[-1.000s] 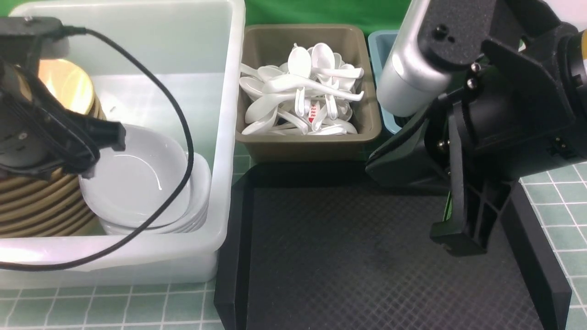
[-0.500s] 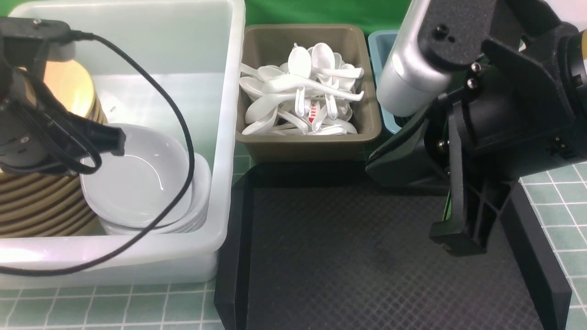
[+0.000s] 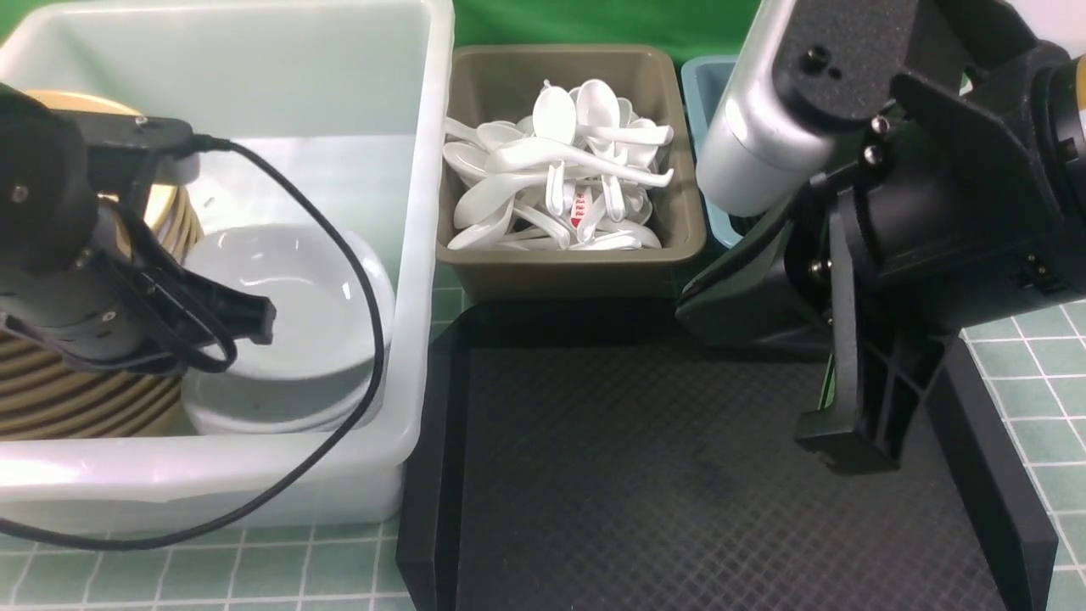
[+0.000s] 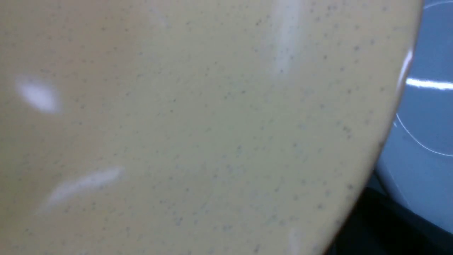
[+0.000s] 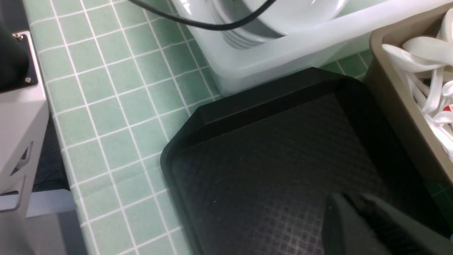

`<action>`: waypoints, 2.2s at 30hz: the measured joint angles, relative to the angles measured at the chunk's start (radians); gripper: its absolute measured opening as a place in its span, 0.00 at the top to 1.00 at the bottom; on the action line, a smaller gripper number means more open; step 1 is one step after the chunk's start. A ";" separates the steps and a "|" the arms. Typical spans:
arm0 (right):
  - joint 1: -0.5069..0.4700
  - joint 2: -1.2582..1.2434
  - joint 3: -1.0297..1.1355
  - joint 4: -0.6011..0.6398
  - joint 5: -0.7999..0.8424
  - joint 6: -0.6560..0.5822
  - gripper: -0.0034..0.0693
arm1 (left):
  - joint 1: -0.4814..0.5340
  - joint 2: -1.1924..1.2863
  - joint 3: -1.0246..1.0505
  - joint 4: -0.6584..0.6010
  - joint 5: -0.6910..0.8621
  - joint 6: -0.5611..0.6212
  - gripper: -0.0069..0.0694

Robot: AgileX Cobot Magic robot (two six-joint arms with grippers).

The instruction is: On blue table put chopsticks spoon bowls plates into blue grey white boxes.

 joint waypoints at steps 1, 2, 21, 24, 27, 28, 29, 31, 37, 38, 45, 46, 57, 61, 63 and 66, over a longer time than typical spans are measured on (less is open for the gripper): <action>0.000 0.000 0.000 0.000 0.000 0.000 0.83 | 0.001 -0.001 0.000 -0.011 -0.003 0.010 0.92; 0.000 0.000 0.000 0.000 0.000 0.000 0.83 | 0.001 -0.002 0.000 -0.013 -0.003 0.012 0.92; 0.000 0.021 0.000 -0.001 -0.002 0.000 0.83 | 0.001 -0.169 -0.260 -0.119 0.171 0.178 0.92; 0.000 0.021 0.000 -0.001 -0.002 0.000 0.82 | 0.001 -0.146 -0.260 -0.129 0.105 0.229 0.92; 0.000 0.016 0.000 -0.001 -0.003 0.000 0.82 | 0.001 -0.131 -0.260 -0.176 -0.013 0.311 0.92; 0.000 0.010 0.000 -0.001 -0.004 0.000 0.82 | 0.001 -0.137 -0.260 -0.186 -0.041 0.333 0.92; 0.000 -0.004 0.000 -0.001 -0.004 0.001 0.82 | 0.001 -0.161 -0.251 -0.199 -0.074 0.364 0.92; 0.000 -0.041 0.009 -0.001 -0.019 0.007 0.82 | 0.001 -0.222 -0.202 -0.203 -0.120 0.391 0.92; 0.000 -0.190 0.136 -0.001 -0.138 0.038 0.82 | 0.001 -0.470 0.056 -0.187 -0.234 0.404 0.92; 0.000 -0.226 0.174 -0.001 -0.168 0.048 0.82 | 0.001 -0.524 0.107 -0.180 -0.251 0.404 0.92; 0.000 -0.496 0.463 0.000 -0.402 0.117 0.82 | 0.001 -0.883 0.484 -0.162 -0.358 0.301 0.92; 0.000 -0.512 0.471 0.000 -0.415 0.119 0.82 | 0.001 -0.901 0.500 -0.161 -0.369 0.294 0.92; 0.000 -0.730 0.710 0.009 -0.696 0.221 0.82 | 0.001 -1.126 0.678 -0.114 -0.465 0.242 0.92; 0.000 -0.729 0.711 0.012 -0.712 0.218 0.82 | 0.001 -1.128 0.678 -0.114 -0.438 0.242 0.92; 0.000 -0.729 0.711 0.013 -0.712 0.218 0.82 | 0.001 -1.128 0.678 -0.114 -0.430 0.242 0.92; 0.000 -0.729 0.711 0.015 -0.712 0.217 0.82 | 0.001 -1.128 0.678 -0.114 -0.418 0.242 0.92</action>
